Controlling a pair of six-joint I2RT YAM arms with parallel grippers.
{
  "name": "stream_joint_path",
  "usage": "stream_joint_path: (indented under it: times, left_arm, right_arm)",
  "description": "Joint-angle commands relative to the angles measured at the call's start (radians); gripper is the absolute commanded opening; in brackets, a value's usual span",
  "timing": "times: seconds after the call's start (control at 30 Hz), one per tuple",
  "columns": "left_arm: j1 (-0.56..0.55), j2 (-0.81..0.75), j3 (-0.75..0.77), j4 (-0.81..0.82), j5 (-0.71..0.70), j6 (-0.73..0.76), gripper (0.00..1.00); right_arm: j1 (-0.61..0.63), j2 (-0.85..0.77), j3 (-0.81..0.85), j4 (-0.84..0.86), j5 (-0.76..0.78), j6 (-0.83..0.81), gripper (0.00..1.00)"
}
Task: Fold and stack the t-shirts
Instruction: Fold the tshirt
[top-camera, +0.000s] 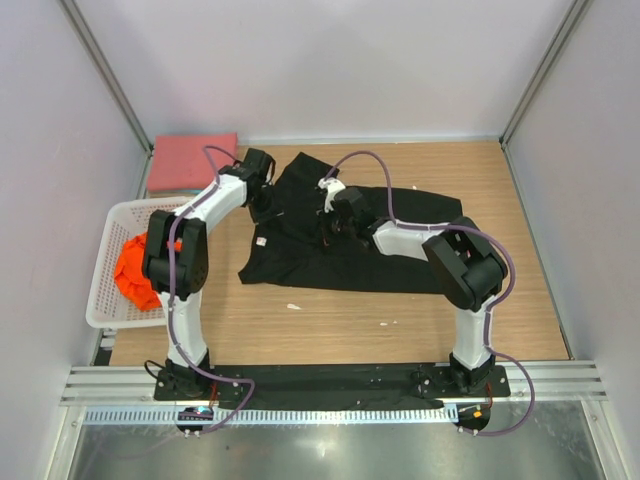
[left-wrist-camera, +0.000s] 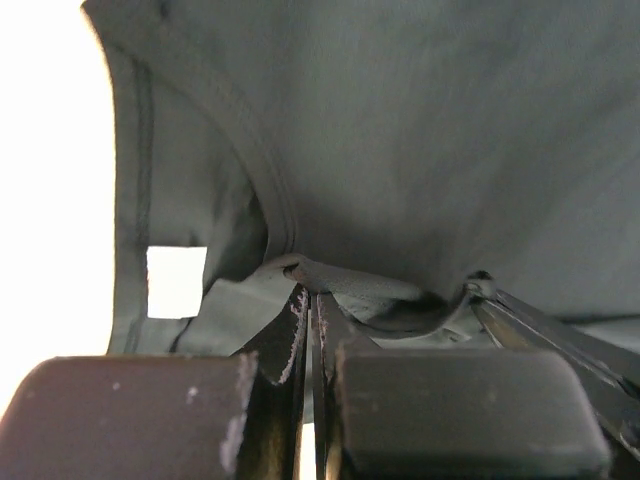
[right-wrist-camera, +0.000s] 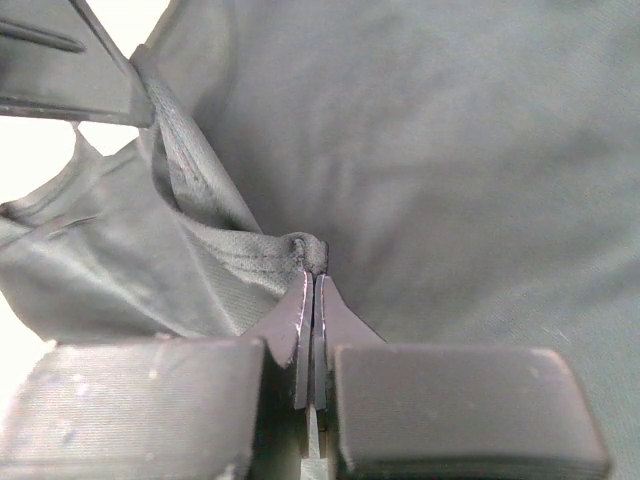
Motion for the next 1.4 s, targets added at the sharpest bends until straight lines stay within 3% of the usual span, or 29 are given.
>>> stream_joint_path:
  times: [0.0,0.3,1.1,1.37]
  left_arm:
    - [0.005,0.038,0.065,-0.026,0.006,0.013,0.0]
    - [0.004,0.093,0.119,-0.012,0.02,0.013,0.0]
    - [0.002,0.187,0.278,-0.083,-0.025,0.122,0.0]
    - [0.002,0.211,0.315,-0.001,0.11,0.113,0.0]
  right_arm:
    - [0.007,-0.062,-0.056,0.119,0.12,0.061,0.01]
    - [0.021,-0.131,-0.185,0.263,0.261,0.142,0.01]
    - [0.024,-0.099,-0.151,0.206,0.367,0.19,0.01]
    - [0.024,-0.087,-0.139,0.173,0.394,0.24,0.01]
